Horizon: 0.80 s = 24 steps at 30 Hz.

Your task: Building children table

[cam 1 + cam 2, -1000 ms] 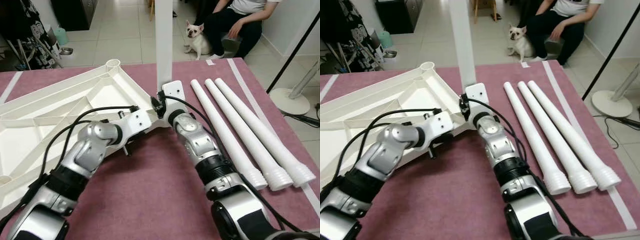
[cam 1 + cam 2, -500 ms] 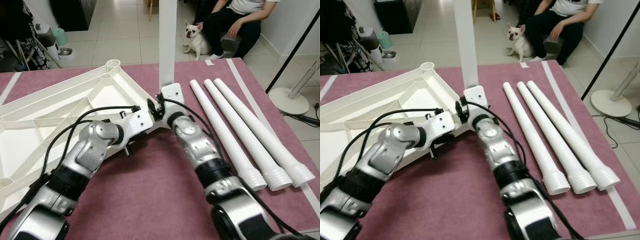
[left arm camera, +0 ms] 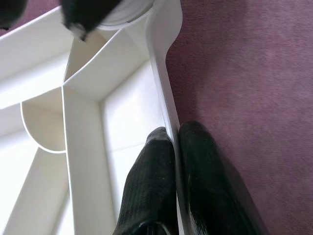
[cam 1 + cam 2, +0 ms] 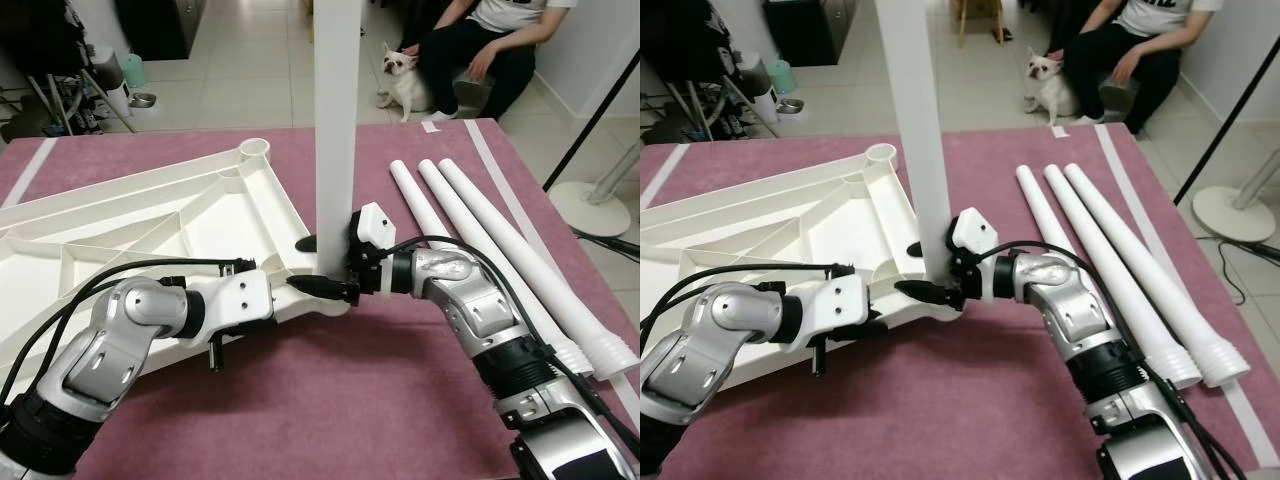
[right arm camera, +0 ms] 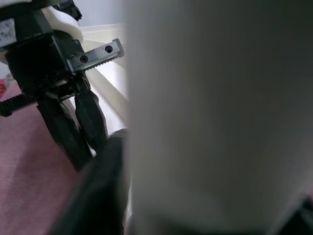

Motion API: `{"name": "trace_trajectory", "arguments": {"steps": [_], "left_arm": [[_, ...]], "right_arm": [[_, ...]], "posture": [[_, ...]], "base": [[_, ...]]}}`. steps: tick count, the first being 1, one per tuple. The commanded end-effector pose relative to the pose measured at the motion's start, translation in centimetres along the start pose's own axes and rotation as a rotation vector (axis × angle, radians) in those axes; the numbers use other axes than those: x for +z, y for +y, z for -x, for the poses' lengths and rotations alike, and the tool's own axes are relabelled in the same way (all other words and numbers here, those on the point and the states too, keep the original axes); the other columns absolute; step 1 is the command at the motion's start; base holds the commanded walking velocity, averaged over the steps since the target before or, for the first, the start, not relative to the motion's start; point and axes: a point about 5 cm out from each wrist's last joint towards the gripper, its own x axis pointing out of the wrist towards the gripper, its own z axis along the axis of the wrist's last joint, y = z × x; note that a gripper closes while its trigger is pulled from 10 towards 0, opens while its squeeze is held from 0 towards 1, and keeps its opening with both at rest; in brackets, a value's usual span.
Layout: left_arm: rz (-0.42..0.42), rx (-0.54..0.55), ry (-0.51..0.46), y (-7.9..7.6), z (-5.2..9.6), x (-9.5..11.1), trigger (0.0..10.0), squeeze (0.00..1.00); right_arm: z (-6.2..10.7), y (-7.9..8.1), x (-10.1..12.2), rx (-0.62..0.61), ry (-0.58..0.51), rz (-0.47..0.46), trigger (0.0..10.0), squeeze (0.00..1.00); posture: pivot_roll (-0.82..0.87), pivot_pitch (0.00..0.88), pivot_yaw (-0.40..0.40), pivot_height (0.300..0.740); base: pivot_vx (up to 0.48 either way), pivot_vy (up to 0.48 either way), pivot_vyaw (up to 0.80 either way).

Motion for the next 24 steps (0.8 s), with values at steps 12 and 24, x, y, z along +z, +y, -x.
{"name": "trace_trajectory", "arguments": {"steps": [12,24], "left_arm": [[-0.094,0.256,-0.106,3.6,-1.7,4.6,10.0,0.00],[-0.059,0.384,-0.085,6.8,-5.1,6.4,10.0,0.00]], "right_arm": [[-4.3,-2.5,-1.9,-0.500,0.093,-0.098,0.0,0.00],[-6.5,-3.8,-2.7,-1.013,0.180,-0.126,10.0,0.00]], "posture": [[0.11,0.000,0.058,0.740],[0.09,0.000,0.077,0.740]], "base": [[0.000,0.000,0.00],[0.000,0.000,0.00]]}}
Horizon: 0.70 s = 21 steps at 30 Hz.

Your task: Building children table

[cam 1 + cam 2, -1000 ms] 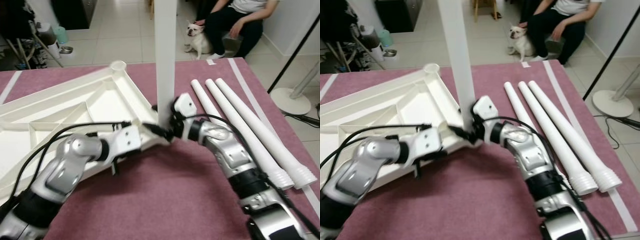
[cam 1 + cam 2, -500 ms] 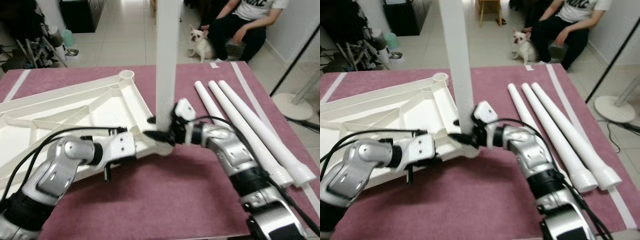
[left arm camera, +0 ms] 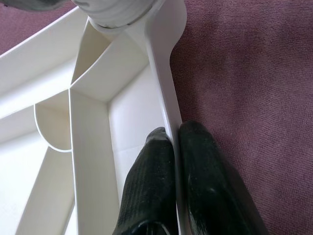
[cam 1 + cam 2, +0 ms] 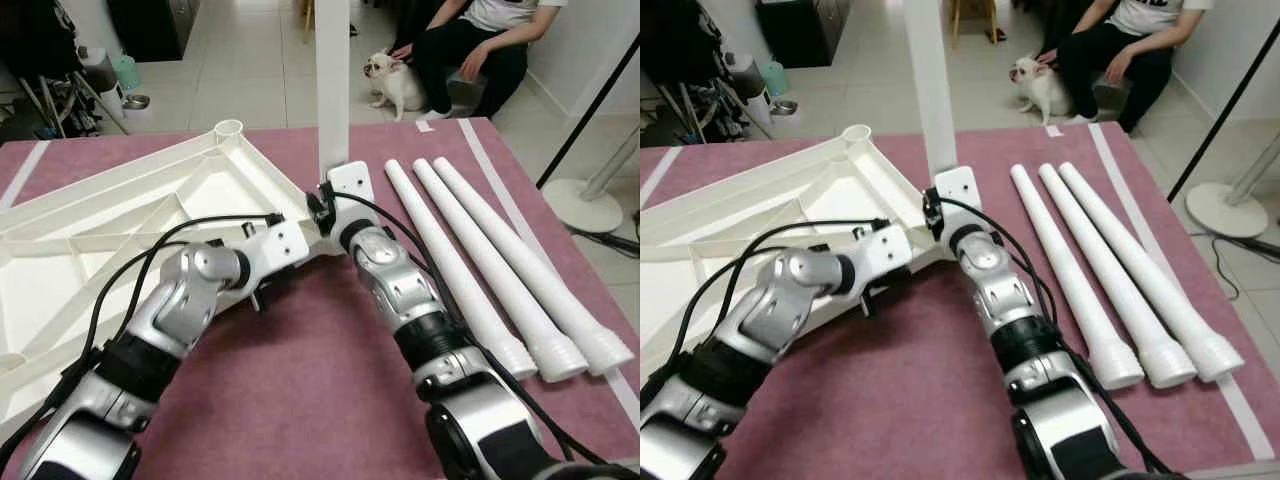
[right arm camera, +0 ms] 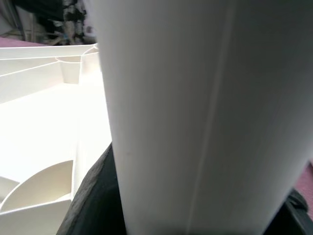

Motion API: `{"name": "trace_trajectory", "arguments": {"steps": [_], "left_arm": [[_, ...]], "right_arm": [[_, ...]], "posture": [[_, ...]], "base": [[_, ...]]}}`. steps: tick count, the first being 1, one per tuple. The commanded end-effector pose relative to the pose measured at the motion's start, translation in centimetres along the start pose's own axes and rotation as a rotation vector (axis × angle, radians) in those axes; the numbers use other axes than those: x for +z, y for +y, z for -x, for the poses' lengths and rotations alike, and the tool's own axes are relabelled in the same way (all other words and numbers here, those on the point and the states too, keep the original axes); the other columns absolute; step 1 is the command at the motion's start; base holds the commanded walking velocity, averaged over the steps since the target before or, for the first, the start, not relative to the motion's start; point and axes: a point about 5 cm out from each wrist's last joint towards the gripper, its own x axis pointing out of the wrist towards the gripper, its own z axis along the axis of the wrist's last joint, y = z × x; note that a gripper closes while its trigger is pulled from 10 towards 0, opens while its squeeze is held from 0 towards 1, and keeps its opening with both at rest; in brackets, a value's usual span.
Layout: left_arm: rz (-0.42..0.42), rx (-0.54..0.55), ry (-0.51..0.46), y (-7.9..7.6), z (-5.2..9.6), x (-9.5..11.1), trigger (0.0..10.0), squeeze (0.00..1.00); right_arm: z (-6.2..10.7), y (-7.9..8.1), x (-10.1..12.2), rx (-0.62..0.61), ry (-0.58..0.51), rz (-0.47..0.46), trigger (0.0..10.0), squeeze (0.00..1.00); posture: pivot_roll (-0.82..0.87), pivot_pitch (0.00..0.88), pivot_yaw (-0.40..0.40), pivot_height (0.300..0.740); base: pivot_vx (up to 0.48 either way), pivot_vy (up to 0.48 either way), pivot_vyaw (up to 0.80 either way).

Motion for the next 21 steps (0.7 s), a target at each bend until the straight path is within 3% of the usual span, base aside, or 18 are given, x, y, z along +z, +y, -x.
{"name": "trace_trajectory", "arguments": {"steps": [1,8,9,10,12,13,21], "left_arm": [[-0.144,0.131,-0.187,0.8,0.6,4.9,10.0,0.00],[-0.125,0.094,-0.186,-0.1,1.1,3.7,10.0,0.00],[-0.114,0.084,-0.190,-0.5,1.0,3.3,10.0,0.00],[-0.107,0.081,-0.193,-0.9,0.9,2.9,10.0,0.00],[-0.101,0.079,-0.196,-1.2,0.8,2.4,10.0,0.00],[-0.091,0.086,-0.196,-1.4,0.7,2.0,10.0,0.00],[-0.020,0.089,-0.206,-2.1,0.4,0.7,10.0,0.00]], "right_arm": [[0.1,1.9,-1.7,0.046,0.077,0.036,10.0,0.00],[0.6,2.2,-1.3,0.107,-0.006,0.000,10.0,0.06],[0.8,2.3,-1.5,0.123,-0.015,-0.007,10.0,1.00],[1.1,2.5,-1.6,0.150,-0.025,-0.011,10.0,0.95],[1.5,2.7,-1.8,0.179,-0.037,-0.015,10.0,0.95],[1.7,2.8,-1.9,0.196,-0.047,-0.019,10.0,0.00],[3.2,2.4,-1.8,0.331,-0.120,-0.067,10.0,0.00]], "posture": [[0.09,0.000,0.077,0.740],[0.09,0.000,0.070,0.740],[0.09,0.000,0.066,0.740],[0.09,0.000,0.063,0.740],[0.09,0.000,0.063,0.740],[0.09,0.001,0.066,0.740],[0.08,0.000,0.078,0.740]], "base": [[0.000,0.000,0.00],[0.000,0.000,0.00],[0.000,0.000,0.00],[0.000,0.000,0.00],[0.000,0.000,0.00],[0.000,0.000,0.00],[0.000,0.000,0.00]]}}
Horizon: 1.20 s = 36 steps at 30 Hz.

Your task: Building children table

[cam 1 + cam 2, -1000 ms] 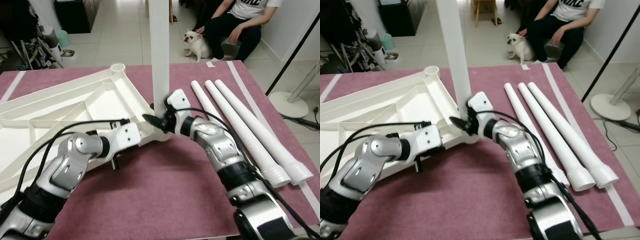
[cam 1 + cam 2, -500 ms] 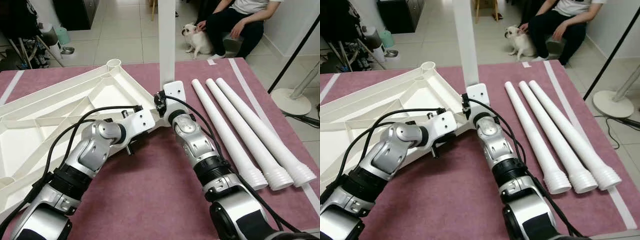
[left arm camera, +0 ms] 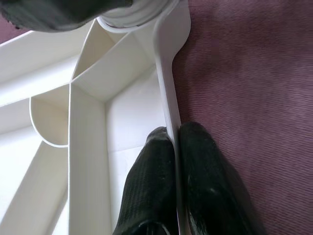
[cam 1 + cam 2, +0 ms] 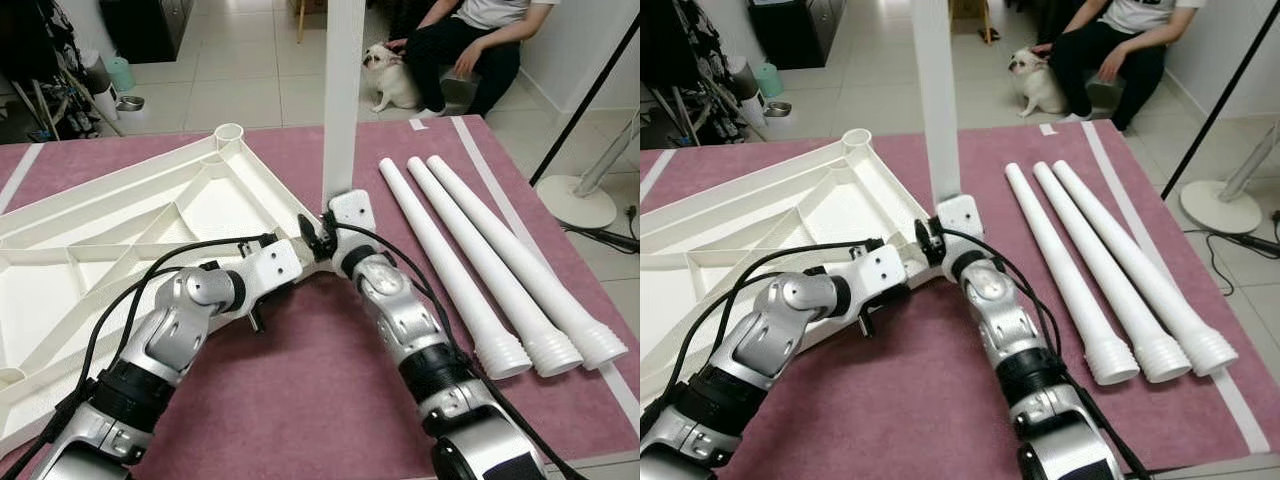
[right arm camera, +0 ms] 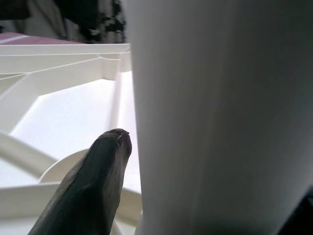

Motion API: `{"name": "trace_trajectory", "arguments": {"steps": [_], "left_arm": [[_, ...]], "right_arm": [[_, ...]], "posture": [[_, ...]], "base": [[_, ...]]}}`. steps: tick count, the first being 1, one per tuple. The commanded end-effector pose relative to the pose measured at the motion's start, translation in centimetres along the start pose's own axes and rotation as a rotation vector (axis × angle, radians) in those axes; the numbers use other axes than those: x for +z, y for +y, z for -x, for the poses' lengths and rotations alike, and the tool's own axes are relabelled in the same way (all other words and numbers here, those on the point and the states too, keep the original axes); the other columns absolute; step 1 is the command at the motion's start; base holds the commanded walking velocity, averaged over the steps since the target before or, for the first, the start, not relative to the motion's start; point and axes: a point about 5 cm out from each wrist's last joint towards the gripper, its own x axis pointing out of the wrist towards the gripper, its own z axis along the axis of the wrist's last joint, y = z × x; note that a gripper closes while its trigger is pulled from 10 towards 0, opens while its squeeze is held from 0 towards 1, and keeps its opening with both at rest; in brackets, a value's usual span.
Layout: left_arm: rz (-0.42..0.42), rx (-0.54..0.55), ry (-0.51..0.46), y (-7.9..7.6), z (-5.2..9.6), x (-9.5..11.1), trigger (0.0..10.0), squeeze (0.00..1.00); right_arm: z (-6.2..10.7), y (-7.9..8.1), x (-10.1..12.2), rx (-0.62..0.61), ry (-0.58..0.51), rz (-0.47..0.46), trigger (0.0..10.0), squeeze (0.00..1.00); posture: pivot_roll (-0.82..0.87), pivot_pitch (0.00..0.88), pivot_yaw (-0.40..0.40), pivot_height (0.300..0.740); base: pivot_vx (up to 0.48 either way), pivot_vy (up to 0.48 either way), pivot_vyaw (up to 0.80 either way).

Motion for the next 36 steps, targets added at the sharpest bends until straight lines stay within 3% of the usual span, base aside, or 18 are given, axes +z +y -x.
{"name": "trace_trajectory", "arguments": {"steps": [1,4,6,7,9,13,15,16,17,23,24,26,27,30,33,36], "left_arm": [[-0.079,0.059,-0.140,-0.1,0.0,2.6,10.0,0.00],[-0.108,0.042,-0.123,-0.3,0.4,2.2,10.0,0.00],[-0.136,0.013,-0.108,-0.5,0.9,1.7,10.0,0.00],[-0.136,0.013,-0.108,-0.5,0.9,1.7,10.0,0.00],[-0.156,-0.015,-0.100,-0.7,1.5,1.3,10.0,0.00],[-0.162,-0.031,-0.101,-0.9,1.8,1.2,10.0,0.00],[-0.179,-0.076,-0.114,-1.3,2.7,1.0,10.0,0.00],[-0.179,-0.076,-0.114,-1.3,2.7,1.0,10.0,0.00],[-0.197,-0.107,-0.113,-1.6,3.6,0.6,10.0,0.00],[-0.206,-0.134,-0.093,-2.1,4.6,-0.5,10.0,0.00],[-0.204,-0.122,-0.082,-1.9,4.6,-0.7,10.0,0.00],[-0.203,-0.114,-0.075,-1.9,4.6,-0.9,10.0,0.00],[-0.203,-0.102,-0.071,-1.7,4.6,-0.9,10.0,0.00],[-0.194,-0.079,-0.079,-1.5,4.3,-0.5,10.0,0.00],[-0.192,-0.077,-0.082,-1.5,4.2,-0.4,10.0,0.00],[-0.187,-0.053,-0.089,-1.3,3.7,0.0,10.0,0.00]], "right_arm": [[0.1,2.4,0.5,0.170,-0.036,-0.030,10.0,0.00],[0.7,2.3,0.7,0.256,-0.039,-0.024,10.0,0.00],[1.9,2.2,0.8,0.417,-0.024,0.004,10.0,0.00],[1.9,2.2,0.8,0.417,-0.024,0.004,10.0,0.00],[3.1,1.9,0.9,0.557,0.000,0.033,10.0,0.00],[3.5,1.5,0.9,0.608,0.016,0.054,10.0,0.00],[4.0,-0.2,0.8,0.675,0.055,0.115,10.0,0.00],[4.0,-0.2,0.8,0.675,0.055,0.115,10.0,0.00],[4.0,-1.7,1.0,0.704,0.083,0.170,10.0,0.00],[3.7,-2.3,1.5,0.774,0.087,0.197,10.0,0.00],[3.6,-2.1,1.6,0.785,0.083,0.196,7.9,0.00],[3.5,-1.9,1.6,0.791,0.079,0.195,7.9,0.00],[3.4,-1.7,1.6,0.798,0.074,0.183,0.0,0.00],[3.6,-0.2,1.4,0.863,0.058,0.124,0.0,0.00],[3.7,0.2,1.3,0.873,0.057,0.119,0.0,0.00],[3.2,0.8,0.8,0.798,0.067,0.114,0.0,0.00]], "posture": [[0.08,0.000,0.080,0.740],[0.08,0.000,0.083,0.740],[0.08,0.000,0.089,0.740],[0.08,0.000,0.089,0.740],[0.08,0.000,0.089,0.740],[0.08,0.000,0.092,0.740],[0.08,0.000,0.091,0.740],[0.08,0.000,0.091,0.740],[0.08,0.000,0.088,0.740],[0.09,0.000,0.076,0.740],[0.09,0.000,0.071,0.740],[0.09,0.000,0.071,0.740],[0.10,0.000,0.064,0.740],[0.10,0.000,0.062,0.740],[0.10,0.000,0.062,0.740],[0.10,0.000,0.061,0.740]], "base": [[0.000,0.000,0.00],[0.000,0.000,0.00],[0.000,0.000,0.00],[0.000,0.000,0.00],[0.000,0.000,0.00],[0.000,0.000,0.00],[0.000,0.000,0.00],[0.000,0.000,0.00],[0.000,0.000,0.00],[0.000,0.000,0.00],[0.000,0.000,0.00],[0.000,0.000,0.00],[0.000,0.000,0.00],[0.000,0.000,0.00],[0.000,0.000,0.00],[0.000,0.000,0.00]]}}
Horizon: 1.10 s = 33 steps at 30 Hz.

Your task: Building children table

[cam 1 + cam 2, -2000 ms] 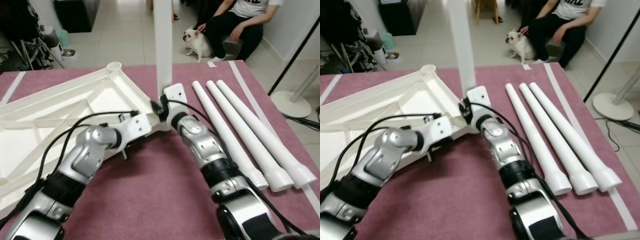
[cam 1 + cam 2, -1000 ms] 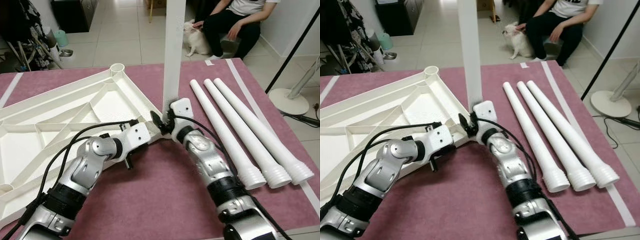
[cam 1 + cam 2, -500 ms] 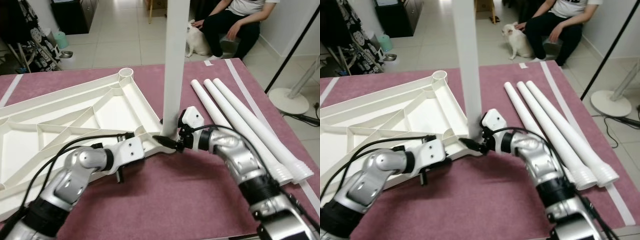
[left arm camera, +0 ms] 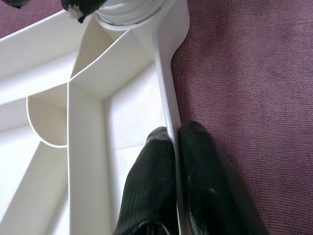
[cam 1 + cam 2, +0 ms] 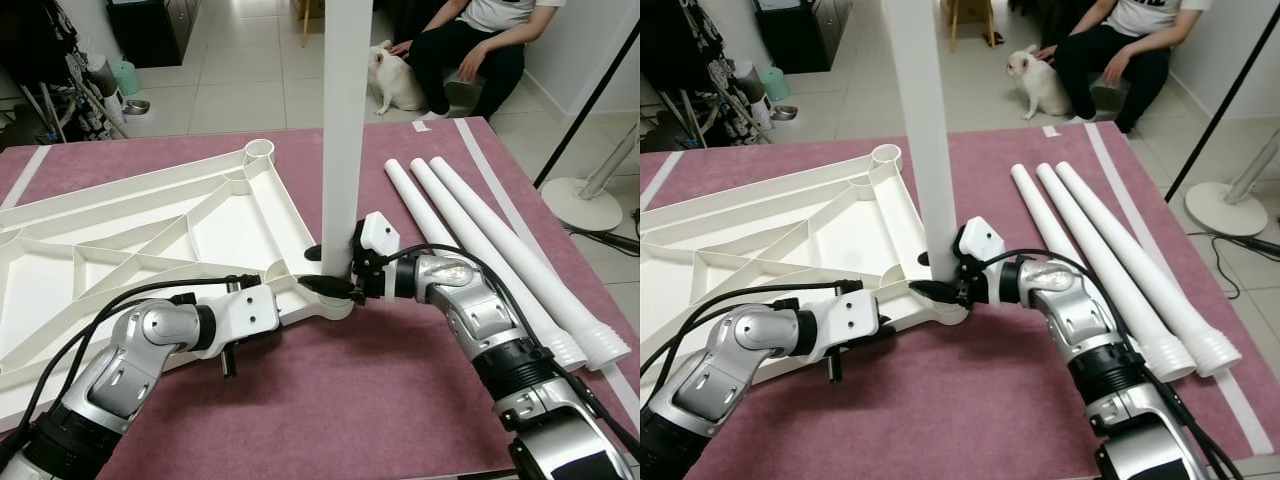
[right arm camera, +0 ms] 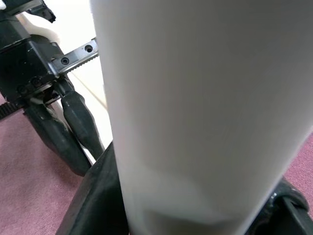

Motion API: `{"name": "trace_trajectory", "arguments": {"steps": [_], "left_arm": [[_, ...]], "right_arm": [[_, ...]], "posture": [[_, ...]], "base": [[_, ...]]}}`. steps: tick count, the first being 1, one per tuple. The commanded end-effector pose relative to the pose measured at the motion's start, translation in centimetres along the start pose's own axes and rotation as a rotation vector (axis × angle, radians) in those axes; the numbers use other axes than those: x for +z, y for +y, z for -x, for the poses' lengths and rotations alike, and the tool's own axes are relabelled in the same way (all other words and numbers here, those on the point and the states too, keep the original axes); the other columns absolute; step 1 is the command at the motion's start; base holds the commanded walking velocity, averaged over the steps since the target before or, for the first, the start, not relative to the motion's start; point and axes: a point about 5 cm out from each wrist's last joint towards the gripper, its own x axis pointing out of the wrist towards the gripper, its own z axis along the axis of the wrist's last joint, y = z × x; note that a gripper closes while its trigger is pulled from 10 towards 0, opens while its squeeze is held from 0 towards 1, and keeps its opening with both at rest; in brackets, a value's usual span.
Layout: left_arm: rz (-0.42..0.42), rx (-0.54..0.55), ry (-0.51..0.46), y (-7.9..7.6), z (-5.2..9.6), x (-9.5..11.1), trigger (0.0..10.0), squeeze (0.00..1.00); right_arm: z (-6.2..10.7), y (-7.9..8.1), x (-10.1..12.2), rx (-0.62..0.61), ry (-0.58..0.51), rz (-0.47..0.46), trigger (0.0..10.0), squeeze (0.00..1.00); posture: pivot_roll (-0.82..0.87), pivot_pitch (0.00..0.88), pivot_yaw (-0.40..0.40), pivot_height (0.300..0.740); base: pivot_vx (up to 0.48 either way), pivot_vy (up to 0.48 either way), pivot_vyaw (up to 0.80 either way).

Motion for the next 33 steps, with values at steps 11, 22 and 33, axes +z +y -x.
{"name": "trace_trajectory", "arguments": {"steps": [11,22,33], "left_arm": [[-0.056,0.209,-0.075,4.1,-1.8,4.0,10.0,0.00],[-0.099,0.229,-0.093,5.3,-3.6,6.0,10.0,0.00],[-0.091,0.231,-0.066,5.3,-3.3,5.3,10.0,0.00]], "right_arm": [[-5.0,-1.0,-1.6,-0.558,0.107,-0.112,0.0,0.00],[-6.9,-1.3,-1.5,-0.861,0.158,-0.152,4.0,0.00],[-7.4,-1.2,0.0,-0.827,0.014,-0.179,10.0,1.00]], "posture": [[0.08,0.000,0.070,0.740],[0.08,0.000,0.074,0.740],[0.08,0.000,0.076,0.740]], "base": [[0.000,0.000,0.00],[0.000,0.000,0.00],[0.000,0.000,0.00]]}}
